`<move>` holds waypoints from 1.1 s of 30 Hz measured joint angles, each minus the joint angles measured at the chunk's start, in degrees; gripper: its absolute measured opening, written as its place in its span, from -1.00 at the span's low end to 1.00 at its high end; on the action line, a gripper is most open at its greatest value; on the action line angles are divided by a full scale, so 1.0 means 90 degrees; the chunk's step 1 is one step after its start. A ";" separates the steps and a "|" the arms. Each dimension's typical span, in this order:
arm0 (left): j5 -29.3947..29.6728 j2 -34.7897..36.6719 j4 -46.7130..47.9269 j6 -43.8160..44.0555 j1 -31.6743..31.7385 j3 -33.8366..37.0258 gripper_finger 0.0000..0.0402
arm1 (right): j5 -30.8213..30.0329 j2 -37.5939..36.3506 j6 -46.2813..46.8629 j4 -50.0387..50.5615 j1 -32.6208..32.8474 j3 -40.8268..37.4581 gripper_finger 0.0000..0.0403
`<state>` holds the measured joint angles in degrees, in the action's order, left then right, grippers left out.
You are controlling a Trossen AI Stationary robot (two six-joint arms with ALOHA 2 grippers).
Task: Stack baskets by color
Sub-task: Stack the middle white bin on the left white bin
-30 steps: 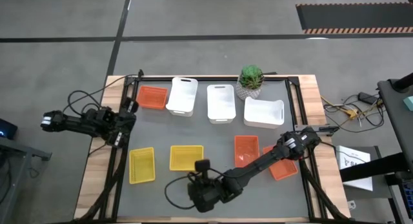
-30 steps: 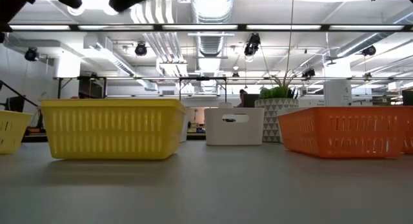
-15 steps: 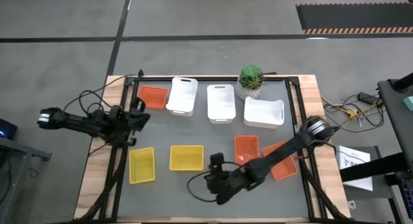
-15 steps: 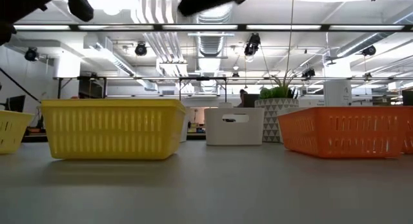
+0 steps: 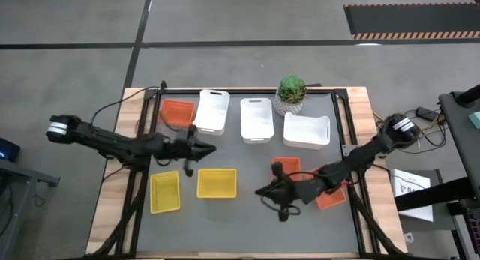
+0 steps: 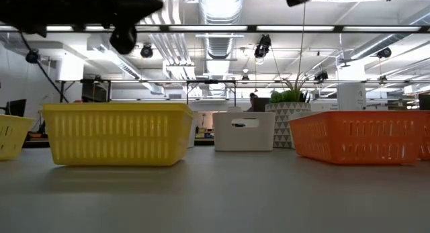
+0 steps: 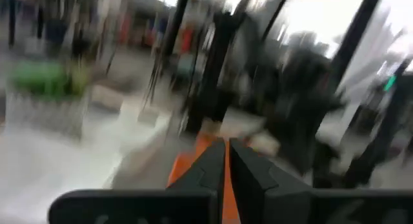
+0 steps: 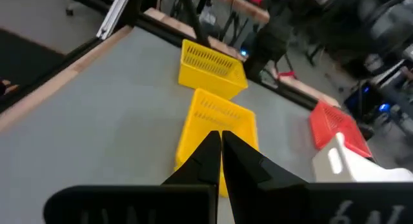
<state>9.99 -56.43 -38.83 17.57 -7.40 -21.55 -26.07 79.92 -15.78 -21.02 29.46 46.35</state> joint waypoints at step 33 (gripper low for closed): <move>-0.0862 -0.4391 0.6830 -0.1718 0.0341 -0.6259 -0.22 | 0.0420 -0.4271 -0.1097 0.0171 -0.0431 -0.2053 -0.96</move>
<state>2.23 -95.95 22.64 2.10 -4.32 -77.89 -22.30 41.48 -25.66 -19.48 25.58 27.88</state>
